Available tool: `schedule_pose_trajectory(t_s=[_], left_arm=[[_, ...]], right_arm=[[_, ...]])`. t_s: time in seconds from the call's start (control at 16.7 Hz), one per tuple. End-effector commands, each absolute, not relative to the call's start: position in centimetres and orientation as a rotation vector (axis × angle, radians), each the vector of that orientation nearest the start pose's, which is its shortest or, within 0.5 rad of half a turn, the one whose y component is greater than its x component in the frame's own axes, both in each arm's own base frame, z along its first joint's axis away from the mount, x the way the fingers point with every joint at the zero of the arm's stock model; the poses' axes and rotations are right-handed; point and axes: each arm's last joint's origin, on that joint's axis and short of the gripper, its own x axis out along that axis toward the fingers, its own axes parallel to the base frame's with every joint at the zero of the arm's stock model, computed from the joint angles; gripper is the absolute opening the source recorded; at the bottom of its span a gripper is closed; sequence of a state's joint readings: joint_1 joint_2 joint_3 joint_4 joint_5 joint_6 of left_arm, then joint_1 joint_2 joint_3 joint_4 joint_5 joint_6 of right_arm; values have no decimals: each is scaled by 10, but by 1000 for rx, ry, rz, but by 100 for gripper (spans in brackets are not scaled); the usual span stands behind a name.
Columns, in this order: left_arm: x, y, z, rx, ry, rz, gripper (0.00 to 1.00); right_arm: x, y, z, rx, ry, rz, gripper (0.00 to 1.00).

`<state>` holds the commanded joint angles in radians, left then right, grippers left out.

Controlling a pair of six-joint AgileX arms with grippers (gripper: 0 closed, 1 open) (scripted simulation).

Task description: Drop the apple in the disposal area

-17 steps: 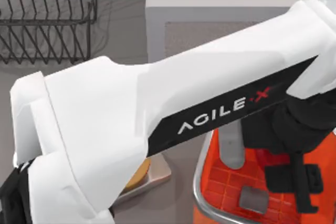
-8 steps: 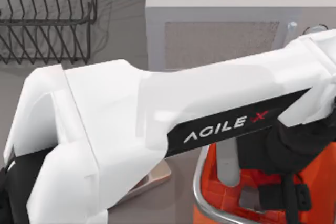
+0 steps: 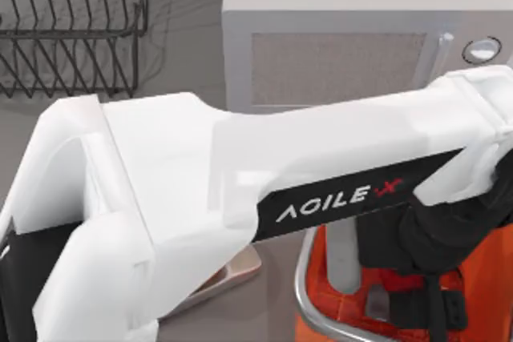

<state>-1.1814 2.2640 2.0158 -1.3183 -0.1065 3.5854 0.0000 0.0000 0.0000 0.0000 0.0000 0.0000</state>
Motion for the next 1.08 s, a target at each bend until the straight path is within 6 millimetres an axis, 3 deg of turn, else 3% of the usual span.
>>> schedule_pose_trajectory(t_s=[0.78,1.08], left_arm=[[178,-410,202,-1194,1125,1121,98],[178,-410,202,-1194,1125,1121,100]], right_arm=[[106,-1,160,0,0,0,100],[106,-1,160,0,0,0,100]])
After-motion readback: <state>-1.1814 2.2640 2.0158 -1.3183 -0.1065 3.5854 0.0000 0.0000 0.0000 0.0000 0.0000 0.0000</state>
